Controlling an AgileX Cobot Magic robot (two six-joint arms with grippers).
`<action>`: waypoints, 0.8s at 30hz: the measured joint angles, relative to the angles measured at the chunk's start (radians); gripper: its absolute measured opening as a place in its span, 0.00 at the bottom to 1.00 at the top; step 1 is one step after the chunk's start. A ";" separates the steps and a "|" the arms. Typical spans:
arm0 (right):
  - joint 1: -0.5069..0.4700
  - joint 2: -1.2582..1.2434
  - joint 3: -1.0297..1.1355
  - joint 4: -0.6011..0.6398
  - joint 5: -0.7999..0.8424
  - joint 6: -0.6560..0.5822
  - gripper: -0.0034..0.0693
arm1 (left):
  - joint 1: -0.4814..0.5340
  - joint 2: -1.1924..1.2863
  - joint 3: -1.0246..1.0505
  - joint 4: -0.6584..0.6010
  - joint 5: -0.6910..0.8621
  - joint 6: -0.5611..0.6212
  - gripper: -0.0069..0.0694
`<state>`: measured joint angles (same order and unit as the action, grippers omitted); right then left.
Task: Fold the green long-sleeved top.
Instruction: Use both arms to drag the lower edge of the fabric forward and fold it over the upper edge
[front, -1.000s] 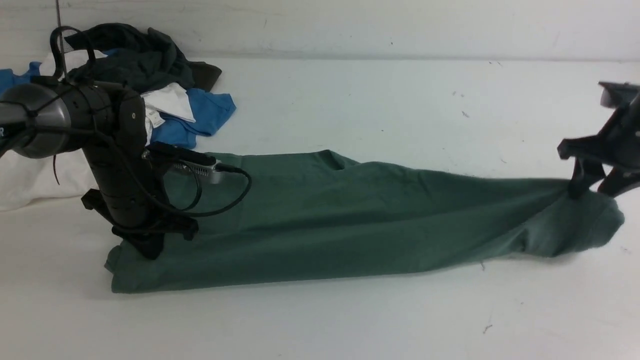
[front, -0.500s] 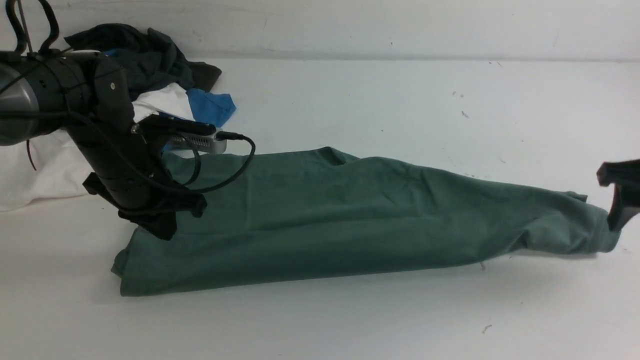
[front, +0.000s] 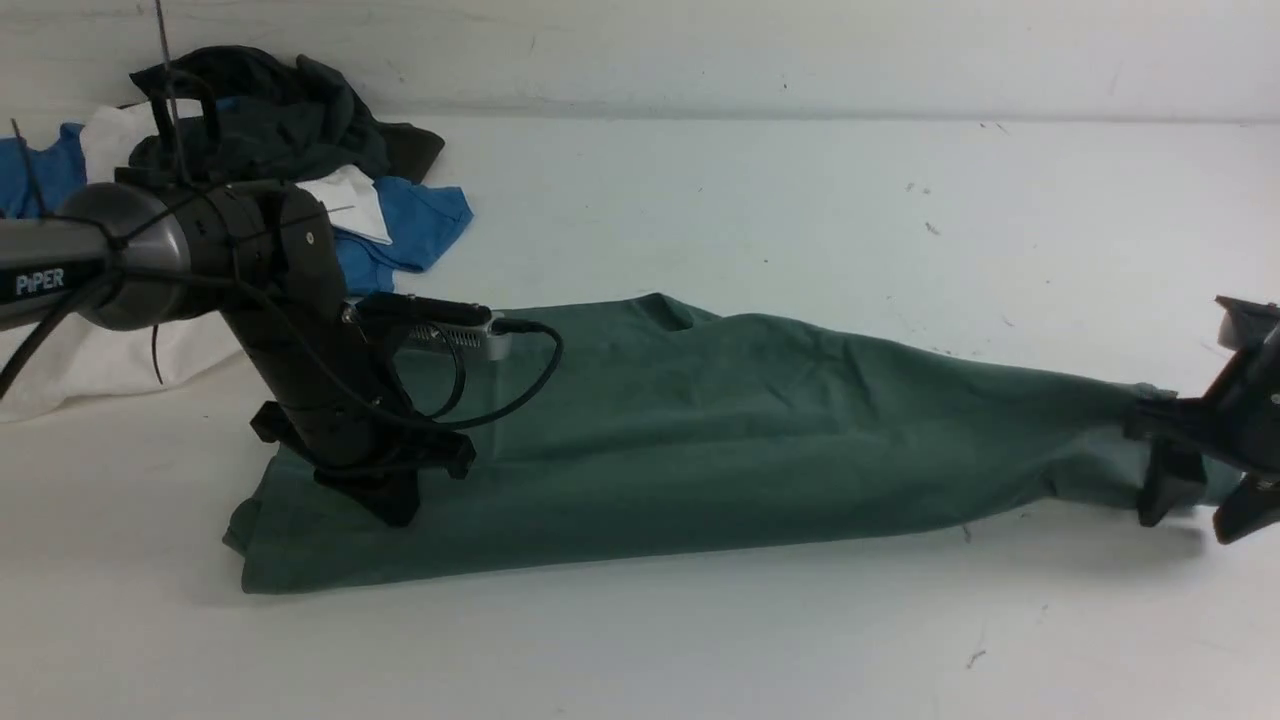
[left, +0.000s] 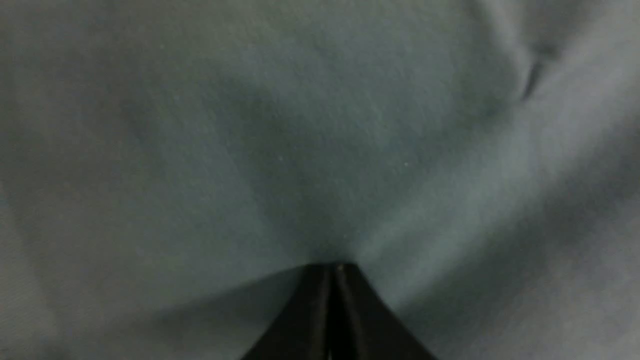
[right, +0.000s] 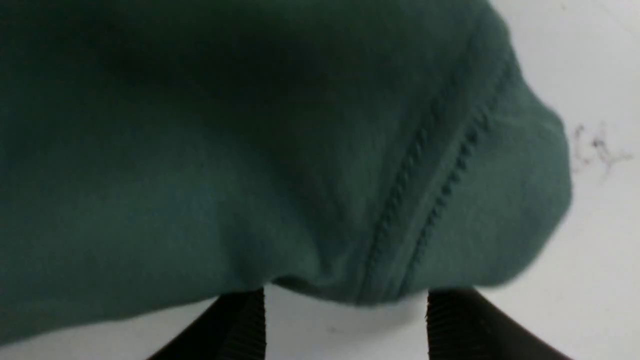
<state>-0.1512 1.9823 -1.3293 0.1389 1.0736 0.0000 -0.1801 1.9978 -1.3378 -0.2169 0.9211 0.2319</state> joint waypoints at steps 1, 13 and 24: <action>0.000 0.007 -0.009 0.006 -0.007 -0.007 0.61 | 0.000 0.002 0.000 -0.001 -0.001 -0.001 0.09; 0.000 0.018 -0.038 0.016 -0.145 -0.113 0.19 | 0.000 0.018 -0.014 0.004 0.012 -0.004 0.09; 0.001 0.019 -0.138 -0.139 0.125 -0.127 0.08 | 0.000 0.018 -0.015 0.014 0.017 -0.007 0.09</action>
<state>-0.1502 2.0015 -1.4677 0.0000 1.1985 -0.1269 -0.1801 2.0163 -1.3528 -0.2025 0.9380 0.2247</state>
